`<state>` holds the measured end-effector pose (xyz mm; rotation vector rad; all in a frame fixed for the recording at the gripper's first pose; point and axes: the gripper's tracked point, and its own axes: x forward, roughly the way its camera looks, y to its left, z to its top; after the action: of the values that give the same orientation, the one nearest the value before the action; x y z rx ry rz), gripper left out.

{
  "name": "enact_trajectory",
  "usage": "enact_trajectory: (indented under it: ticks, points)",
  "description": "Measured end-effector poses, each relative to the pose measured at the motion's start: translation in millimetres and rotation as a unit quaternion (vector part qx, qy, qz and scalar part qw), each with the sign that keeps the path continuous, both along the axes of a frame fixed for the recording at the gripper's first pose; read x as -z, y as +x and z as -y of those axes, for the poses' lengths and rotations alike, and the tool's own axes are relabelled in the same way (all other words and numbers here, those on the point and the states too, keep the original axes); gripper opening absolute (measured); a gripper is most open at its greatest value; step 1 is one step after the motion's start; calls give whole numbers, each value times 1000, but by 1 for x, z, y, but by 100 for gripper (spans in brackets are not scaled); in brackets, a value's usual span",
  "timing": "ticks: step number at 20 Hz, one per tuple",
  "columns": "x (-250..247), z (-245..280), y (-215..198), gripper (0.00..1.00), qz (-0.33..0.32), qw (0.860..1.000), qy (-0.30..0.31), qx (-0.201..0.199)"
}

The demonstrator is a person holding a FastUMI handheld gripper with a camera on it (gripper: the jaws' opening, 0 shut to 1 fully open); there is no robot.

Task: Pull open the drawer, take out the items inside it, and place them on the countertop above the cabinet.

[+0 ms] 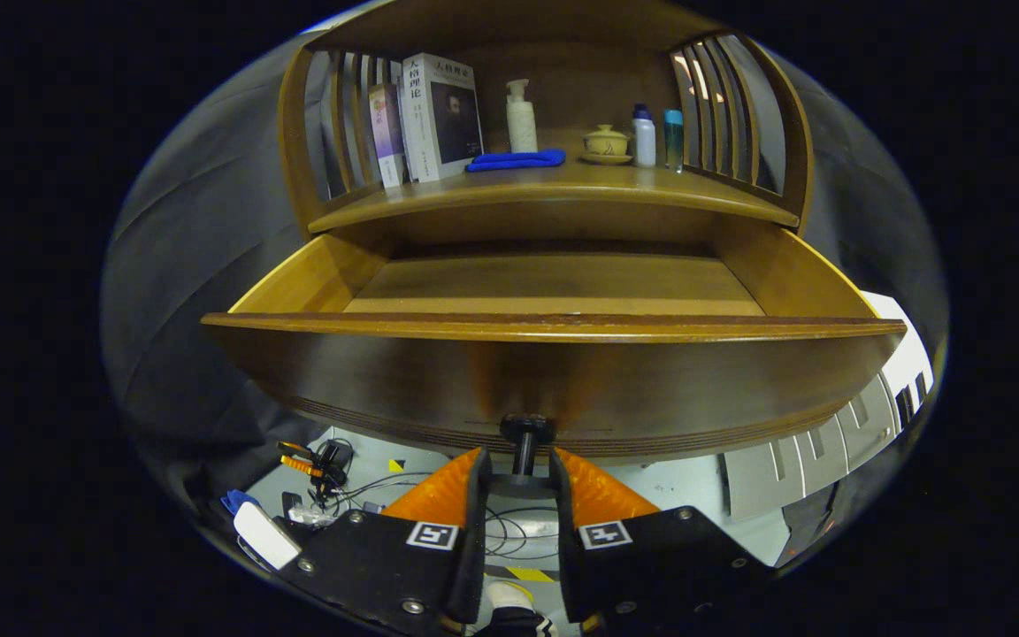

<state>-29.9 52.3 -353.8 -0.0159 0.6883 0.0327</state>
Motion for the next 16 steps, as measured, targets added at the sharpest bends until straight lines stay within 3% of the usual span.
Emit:
enact_trajectory:
  ticks: [3,6,11,16]
  points:
    - [-27,0,4,48,29,1000,-5,-6]
    - [-48,-3,-3,94,39,999,-17,-27]
    - [-107,-6,-6,96,75,995,-30,-60]
    - [-150,-11,27,96,94,994,-16,-56]
